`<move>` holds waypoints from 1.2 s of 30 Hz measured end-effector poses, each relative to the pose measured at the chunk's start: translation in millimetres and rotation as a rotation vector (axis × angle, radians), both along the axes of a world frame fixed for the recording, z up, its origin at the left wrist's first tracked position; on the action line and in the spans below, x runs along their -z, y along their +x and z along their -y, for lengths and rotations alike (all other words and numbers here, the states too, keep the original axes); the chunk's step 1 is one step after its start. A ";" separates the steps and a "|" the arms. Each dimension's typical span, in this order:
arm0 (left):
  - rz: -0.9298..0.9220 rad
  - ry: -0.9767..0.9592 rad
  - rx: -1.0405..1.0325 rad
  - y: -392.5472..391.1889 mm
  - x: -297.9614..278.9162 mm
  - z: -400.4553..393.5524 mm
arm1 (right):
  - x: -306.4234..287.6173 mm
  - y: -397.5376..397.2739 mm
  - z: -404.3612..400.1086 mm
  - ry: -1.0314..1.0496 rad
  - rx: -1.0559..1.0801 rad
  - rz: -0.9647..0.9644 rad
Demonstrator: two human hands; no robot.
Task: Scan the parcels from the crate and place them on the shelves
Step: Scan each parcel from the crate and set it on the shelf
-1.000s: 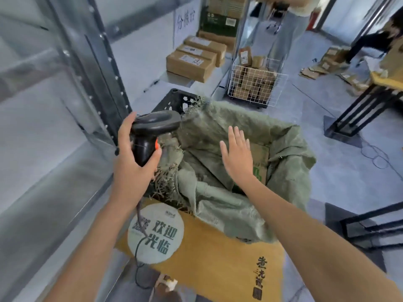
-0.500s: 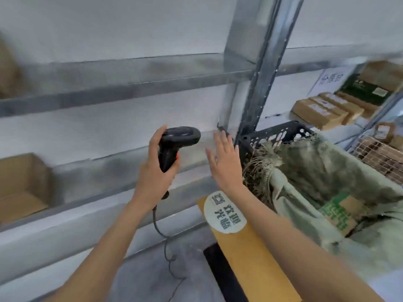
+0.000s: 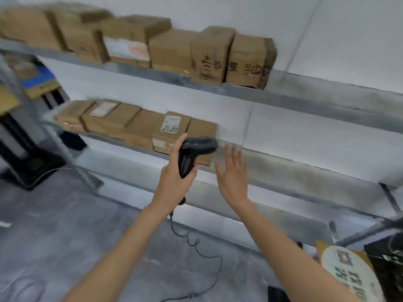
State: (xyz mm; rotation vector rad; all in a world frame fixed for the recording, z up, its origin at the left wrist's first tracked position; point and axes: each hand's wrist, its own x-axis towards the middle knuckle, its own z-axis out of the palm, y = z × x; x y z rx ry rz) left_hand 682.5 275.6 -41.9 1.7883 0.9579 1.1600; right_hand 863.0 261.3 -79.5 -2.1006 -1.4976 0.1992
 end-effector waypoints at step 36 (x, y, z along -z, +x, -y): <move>-0.109 -0.050 -0.627 -405.2 34.2 -270.5 | 60.9 -439.8 -386.9 -0.062 -0.514 -0.038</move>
